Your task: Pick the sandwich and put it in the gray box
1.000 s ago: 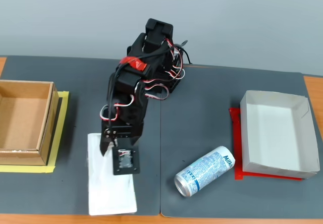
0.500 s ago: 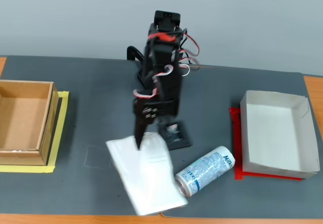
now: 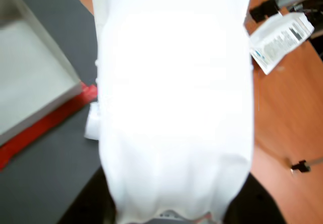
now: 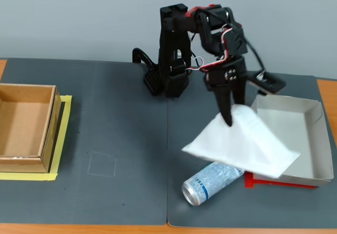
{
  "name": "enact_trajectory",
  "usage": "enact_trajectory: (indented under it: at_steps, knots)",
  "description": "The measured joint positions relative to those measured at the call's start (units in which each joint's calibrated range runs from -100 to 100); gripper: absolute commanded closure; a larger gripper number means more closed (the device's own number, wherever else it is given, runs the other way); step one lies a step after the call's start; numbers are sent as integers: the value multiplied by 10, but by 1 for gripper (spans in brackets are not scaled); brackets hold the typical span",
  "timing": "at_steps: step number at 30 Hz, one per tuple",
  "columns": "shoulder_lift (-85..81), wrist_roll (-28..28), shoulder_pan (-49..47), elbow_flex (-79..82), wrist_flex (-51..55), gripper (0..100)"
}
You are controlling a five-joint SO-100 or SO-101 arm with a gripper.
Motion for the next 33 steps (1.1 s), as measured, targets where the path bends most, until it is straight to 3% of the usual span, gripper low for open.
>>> enact_trajectory:
  at_steps: [12, 17, 24, 33]
  knots:
    - [-74, -79, -214, 66, 0, 86]
    - [-75, -138, -274, 67, 0, 86]
    - [-54, -227, -295, 67, -13, 86]
    - [28, -324, -301, 67, -139, 86]
